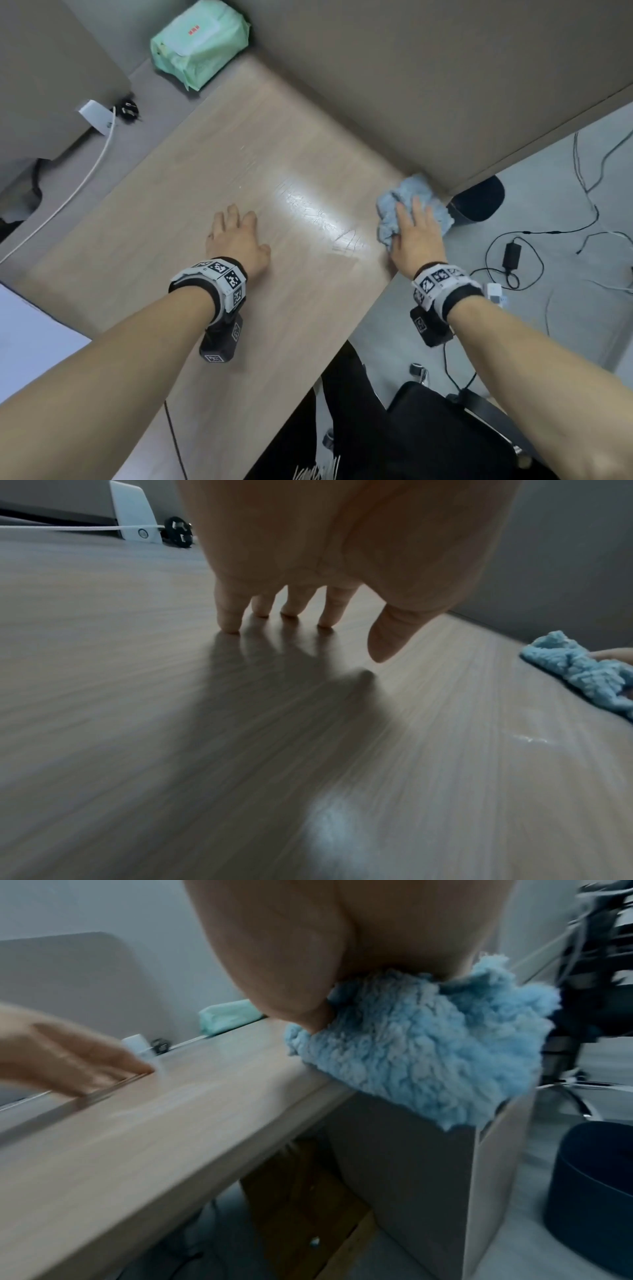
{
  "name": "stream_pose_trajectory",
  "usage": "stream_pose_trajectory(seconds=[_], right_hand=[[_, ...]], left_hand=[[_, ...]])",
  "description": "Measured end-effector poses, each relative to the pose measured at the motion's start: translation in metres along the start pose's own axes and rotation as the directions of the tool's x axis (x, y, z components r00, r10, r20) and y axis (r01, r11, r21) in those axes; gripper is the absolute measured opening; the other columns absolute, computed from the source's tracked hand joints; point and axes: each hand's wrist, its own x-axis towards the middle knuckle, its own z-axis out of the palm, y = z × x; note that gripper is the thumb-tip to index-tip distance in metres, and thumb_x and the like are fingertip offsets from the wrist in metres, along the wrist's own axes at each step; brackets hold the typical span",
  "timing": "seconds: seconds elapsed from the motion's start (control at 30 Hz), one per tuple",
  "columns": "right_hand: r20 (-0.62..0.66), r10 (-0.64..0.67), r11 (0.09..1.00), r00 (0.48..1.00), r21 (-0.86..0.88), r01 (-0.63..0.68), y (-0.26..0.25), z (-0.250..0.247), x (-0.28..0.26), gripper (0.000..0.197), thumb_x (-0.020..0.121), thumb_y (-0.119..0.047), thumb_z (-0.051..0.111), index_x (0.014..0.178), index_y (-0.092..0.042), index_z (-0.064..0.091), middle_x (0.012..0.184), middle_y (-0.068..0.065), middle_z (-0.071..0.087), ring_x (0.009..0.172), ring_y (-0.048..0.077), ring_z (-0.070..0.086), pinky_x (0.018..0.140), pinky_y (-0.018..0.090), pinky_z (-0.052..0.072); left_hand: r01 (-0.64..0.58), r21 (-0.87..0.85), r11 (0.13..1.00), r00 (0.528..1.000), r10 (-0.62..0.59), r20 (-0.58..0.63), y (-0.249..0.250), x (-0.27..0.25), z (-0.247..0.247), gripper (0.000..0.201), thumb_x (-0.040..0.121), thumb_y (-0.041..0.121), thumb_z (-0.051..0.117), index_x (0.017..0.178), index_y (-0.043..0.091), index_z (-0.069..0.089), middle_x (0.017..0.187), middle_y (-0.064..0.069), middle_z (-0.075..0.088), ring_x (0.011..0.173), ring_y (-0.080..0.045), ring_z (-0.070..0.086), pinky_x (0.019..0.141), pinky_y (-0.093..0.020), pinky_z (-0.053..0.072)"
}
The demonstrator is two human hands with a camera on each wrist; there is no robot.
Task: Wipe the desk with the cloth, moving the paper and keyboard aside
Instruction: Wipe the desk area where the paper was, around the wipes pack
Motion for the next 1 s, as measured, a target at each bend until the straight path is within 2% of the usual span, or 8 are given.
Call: stream_pose_trajectory(seconds=[0.13, 0.27, 0.4, 0.5, 0.57, 0.7, 0.87, 1.0], right_hand=[[0.047, 0.11, 0.993, 0.993, -0.046, -0.107, -0.022, -0.012, 0.028, 0.071, 0.092, -0.021, 0.053, 0.153, -0.011, 0.018, 0.162, 0.02, 0.007, 0.145, 0.042, 0.016, 0.117, 0.054, 0.019], [0.151, -0.233, 0.961, 0.961, -0.116, 0.251, -0.069, 0.018, -0.018, 0.083, 0.093, -0.025, 0.055, 0.157, -0.017, 0.003, 0.163, 0.015, -0.014, 0.149, 0.042, -0.011, 0.12, 0.057, 0.005], [0.214, -0.388, 0.9, 0.896, -0.123, 0.419, -0.047, 0.033, -0.056, 0.08, 0.096, -0.031, 0.054, 0.158, -0.02, 0.005, 0.164, 0.01, -0.012, 0.15, 0.036, -0.01, 0.122, 0.053, 0.003], [0.171, -0.311, 0.938, 0.935, -0.101, 0.331, -0.006, 0.018, -0.053, 0.076, 0.097, -0.033, 0.054, 0.157, -0.017, 0.011, 0.165, 0.01, -0.005, 0.151, 0.036, 0.0, 0.121, 0.054, 0.011], [0.124, -0.238, 0.961, 0.963, -0.115, 0.252, 0.013, 0.002, -0.036, 0.075, 0.097, -0.03, 0.054, 0.157, -0.014, 0.013, 0.165, 0.012, -0.001, 0.15, 0.037, 0.004, 0.122, 0.052, 0.008], [0.096, -0.046, 0.994, 0.994, -0.091, 0.054, 0.008, -0.007, 0.0, 0.071, 0.097, -0.03, 0.048, 0.156, -0.01, 0.013, 0.164, 0.017, 0.0, 0.149, 0.04, 0.004, 0.122, 0.048, 0.009], [0.155, -0.255, 0.948, 0.954, -0.153, 0.278, -0.007, 0.018, -0.036, 0.076, 0.098, -0.035, 0.049, 0.157, -0.014, 0.007, 0.164, 0.016, -0.007, 0.15, 0.04, -0.001, 0.121, 0.052, 0.01], [0.037, -0.143, 0.987, 0.989, -0.068, 0.145, 0.019, 0.002, -0.021, 0.066, 0.1, -0.029, 0.046, 0.156, -0.009, 0.015, 0.163, 0.021, 0.003, 0.149, 0.04, 0.005, 0.12, 0.044, 0.002]], left_hand=[[-0.008, 0.02, 1.0, 1.0, 0.009, -0.017, -0.003, 0.001, -0.001, 0.07, 0.084, 0.042, 0.056, 0.146, 0.024, 0.029, 0.162, -0.007, 0.009, 0.147, -0.036, 0.008, 0.118, -0.047, 0.021], [0.009, 0.053, 0.999, 0.999, -0.007, -0.036, 0.0, -0.001, 0.004, 0.071, 0.083, 0.043, 0.057, 0.145, 0.023, 0.028, 0.162, -0.007, 0.008, 0.147, -0.037, 0.008, 0.117, -0.048, 0.022], [0.006, 0.06, 0.998, 1.0, -0.004, -0.029, 0.001, 0.004, 0.005, 0.07, 0.082, 0.045, 0.056, 0.143, 0.021, 0.03, 0.16, -0.01, 0.014, 0.146, -0.039, 0.012, 0.117, -0.046, 0.022], [-0.005, 0.054, 0.999, 0.999, 0.007, -0.032, -0.002, 0.006, 0.002, 0.068, 0.081, 0.045, 0.056, 0.141, 0.02, 0.034, 0.157, -0.011, 0.021, 0.143, -0.039, 0.017, 0.117, -0.043, 0.024], [-0.012, 0.057, 0.998, 1.0, 0.014, -0.026, -0.003, 0.006, 0.001, 0.068, 0.083, 0.044, 0.055, 0.142, 0.02, 0.034, 0.158, -0.011, 0.021, 0.144, -0.038, 0.017, 0.118, -0.041, 0.022], [-0.012, 0.075, 0.997, 0.999, 0.016, -0.047, -0.002, 0.005, 0.002, 0.066, 0.082, 0.045, 0.055, 0.14, 0.021, 0.036, 0.157, -0.011, 0.023, 0.141, -0.038, 0.021, 0.115, -0.042, 0.026], [-0.004, 0.062, 0.998, 0.999, 0.007, -0.041, 0.002, 0.004, 0.0, 0.064, 0.082, 0.045, 0.057, 0.138, 0.019, 0.038, 0.154, -0.011, 0.025, 0.141, -0.038, 0.022, 0.114, -0.042, 0.027], [-0.008, 0.044, 0.999, 1.0, 0.009, -0.024, 0.0, 0.003, -0.004, 0.064, 0.083, 0.046, 0.055, 0.139, 0.021, 0.038, 0.155, -0.009, 0.025, 0.141, -0.037, 0.022, 0.114, -0.043, 0.029]])
